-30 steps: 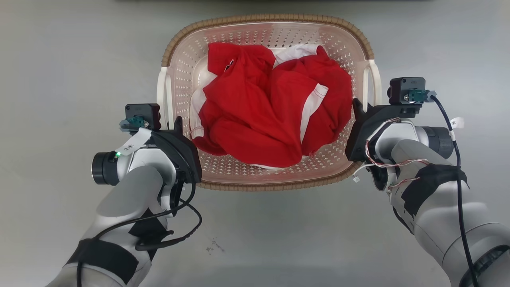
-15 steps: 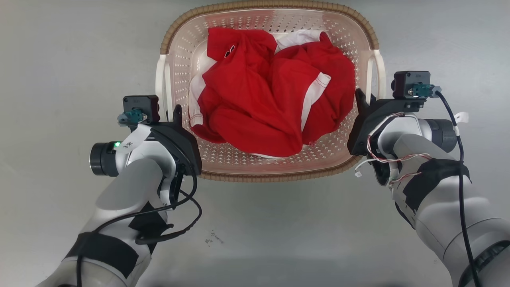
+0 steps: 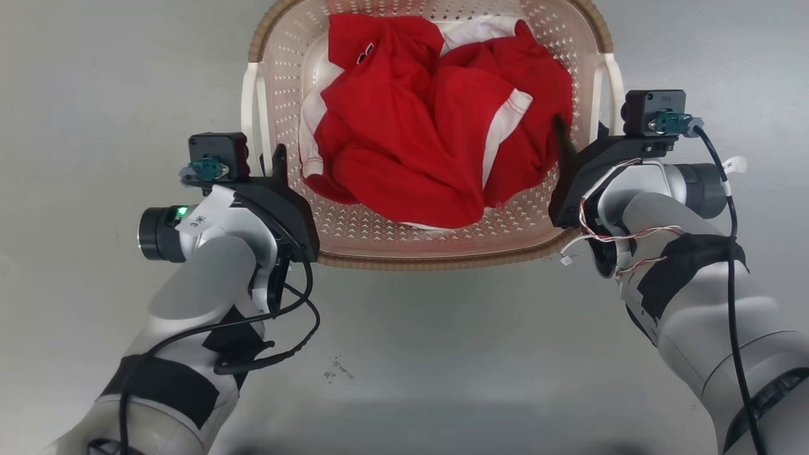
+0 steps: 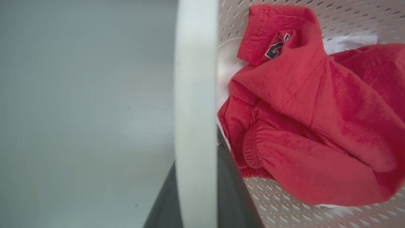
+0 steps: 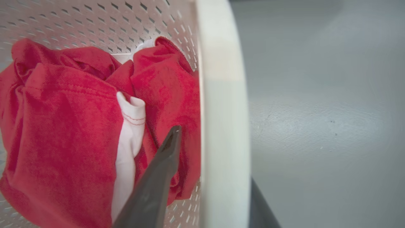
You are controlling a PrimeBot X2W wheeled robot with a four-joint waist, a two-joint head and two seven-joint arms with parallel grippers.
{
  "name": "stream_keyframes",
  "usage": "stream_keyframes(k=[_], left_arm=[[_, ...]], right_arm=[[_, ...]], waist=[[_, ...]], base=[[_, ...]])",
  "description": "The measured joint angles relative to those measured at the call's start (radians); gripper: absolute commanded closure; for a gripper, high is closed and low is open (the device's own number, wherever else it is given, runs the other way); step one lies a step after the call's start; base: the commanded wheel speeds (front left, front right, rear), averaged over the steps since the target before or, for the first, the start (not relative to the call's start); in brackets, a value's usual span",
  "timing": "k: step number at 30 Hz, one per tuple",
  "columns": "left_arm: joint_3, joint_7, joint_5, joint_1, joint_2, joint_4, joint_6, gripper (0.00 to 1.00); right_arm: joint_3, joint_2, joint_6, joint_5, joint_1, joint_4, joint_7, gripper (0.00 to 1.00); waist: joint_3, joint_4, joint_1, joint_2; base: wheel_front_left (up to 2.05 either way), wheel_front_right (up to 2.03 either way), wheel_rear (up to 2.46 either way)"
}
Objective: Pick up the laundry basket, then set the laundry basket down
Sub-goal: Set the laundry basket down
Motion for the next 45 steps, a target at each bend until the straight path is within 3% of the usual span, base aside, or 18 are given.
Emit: stream_keyframes(k=[1, 2, 4, 5, 6, 7, 33, 45], left_arm=[[0.000, 0.000, 0.000, 0.000, -0.002, 0.000, 0.000, 0.84], [-0.002, -0.004, 0.000, 0.000, -0.006, 0.001, 0.000, 0.65], [-0.004, -0.008, 0.000, 0.000, -0.012, 0.005, 0.000, 0.52], [-0.004, -0.009, 0.000, 0.000, -0.012, 0.005, 0.000, 0.40], [-0.004, -0.010, 0.000, 0.000, -0.012, 0.006, 0.000, 0.15], [-0.004, -0.013, 0.000, 0.000, -0.012, 0.008, 0.000, 0.00], [0.013, -0.051, -0.011, 0.036, -0.012, 0.045, -0.023, 0.00], [0.045, -0.062, -0.018, 0.122, -0.008, 0.043, -0.062, 0.00]], right_arm=[[0.001, 0.001, 0.000, -0.001, 0.000, 0.000, 0.000, 0.00], [0.002, 0.005, 0.000, -0.001, 0.000, 0.000, -0.005, 0.00], [0.003, 0.009, 0.000, -0.001, 0.000, 0.001, -0.012, 0.00], [0.003, 0.009, 0.000, -0.001, 0.000, 0.002, -0.014, 0.00], [0.003, 0.009, 0.000, -0.001, 0.000, 0.004, -0.016, 0.00], [0.003, 0.009, 0.000, -0.001, 0.000, 0.004, -0.016, 0.00], [-0.008, 0.012, -0.007, 0.010, 0.074, 0.031, -0.055, 0.00], [-0.015, 0.009, 0.044, 0.010, 0.119, 0.031, -0.096, 0.00]], waist=[[0.000, 0.000, 0.0000, 0.0000], [-0.001, 0.000, 0.0000, 0.0000], [-0.005, 0.000, -0.0001, -0.0001], [-0.008, 0.000, 0.0000, -0.0001], [-0.011, 0.000, 0.0000, -0.0001], [-0.012, 0.000, 0.0000, -0.0001], [-0.156, -0.008, 0.0000, 0.0002], [-0.307, -0.016, -0.0001, 0.0001]], base=[[0.00, 0.00, 0.00], [0.00, 0.00, 0.00], [0.00, 0.00, 0.00], [0.00, 0.00, 0.00], [0.00, 0.00, 0.00], [0.00, 0.00, 0.00], [0.00, 0.00, 0.00], [0.00, 0.00, 0.00]])
